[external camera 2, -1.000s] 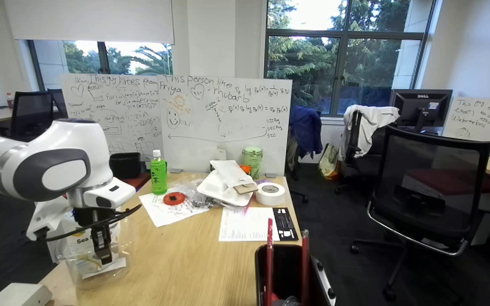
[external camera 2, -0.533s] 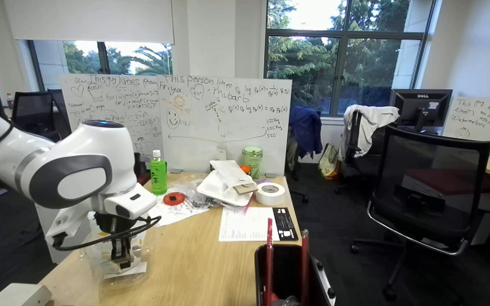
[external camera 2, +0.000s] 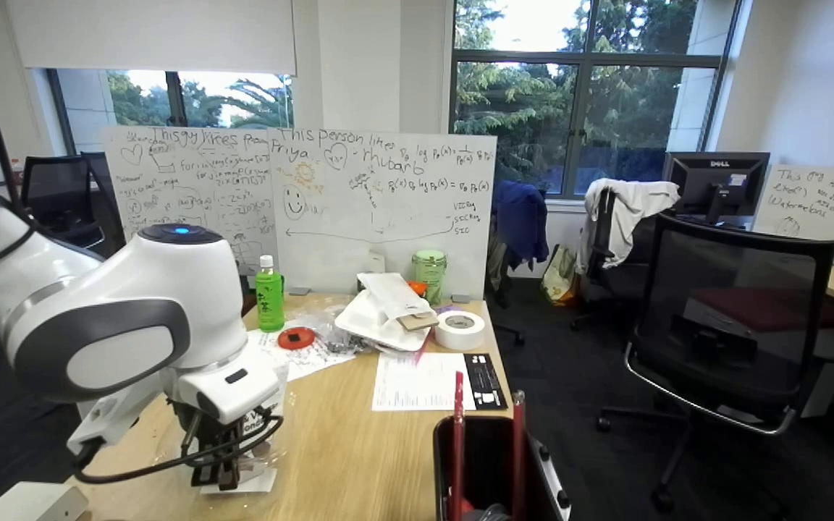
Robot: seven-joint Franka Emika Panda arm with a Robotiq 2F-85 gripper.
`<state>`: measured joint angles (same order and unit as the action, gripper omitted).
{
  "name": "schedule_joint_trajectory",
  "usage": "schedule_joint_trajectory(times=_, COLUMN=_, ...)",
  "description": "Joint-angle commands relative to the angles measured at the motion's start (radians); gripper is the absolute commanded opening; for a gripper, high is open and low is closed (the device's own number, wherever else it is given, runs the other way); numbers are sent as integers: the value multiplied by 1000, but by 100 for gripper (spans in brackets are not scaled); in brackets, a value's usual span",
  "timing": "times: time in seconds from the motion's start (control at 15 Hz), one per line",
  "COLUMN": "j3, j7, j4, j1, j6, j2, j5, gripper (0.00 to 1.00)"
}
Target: Move the clear bowl to the right
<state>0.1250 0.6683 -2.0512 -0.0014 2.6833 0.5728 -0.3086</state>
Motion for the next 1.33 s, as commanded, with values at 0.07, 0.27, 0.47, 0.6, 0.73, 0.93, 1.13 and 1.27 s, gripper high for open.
schedule_joint_trajectory(times=0.07, j3=20, j7=59, j4=-116, j1=2, j6=116, j2=-56, j5=-52, gripper=2)
schedule_joint_trajectory(times=0.27, j3=18, j7=105, j4=-144, j1=10, j6=131, j2=-64, j5=-57, gripper=31)
schedule_joint_trajectory(times=0.47, j3=20, j7=143, j4=-155, j1=38, j6=140, j2=-77, j5=-34, gripper=44)
schedule_joint_trajectory(times=0.6, j3=15, j7=154, j4=-159, j1=51, j6=154, j2=-98, j5=-33, gripper=59)
schedule_joint_trajectory(times=0.73, j3=33, j7=177, j4=-167, j1=76, j6=155, j2=-127, j5=-10, gripper=73)
schedule_joint_trajectory(times=0.93, j3=92, j7=243, j4=-187, j1=120, j6=110, j2=-177, j5=66, gripper=94)
schedule_joint_trajectory(times=1.13, j3=122, j7=294, j4=-216, j1=139, j6=81, j2=-227, j5=154, gripper=100)
schedule_joint_trajectory(times=1.27, j3=101, j7=284, j4=-242, j1=129, j6=78, j2=-276, j5=185, gripper=100)
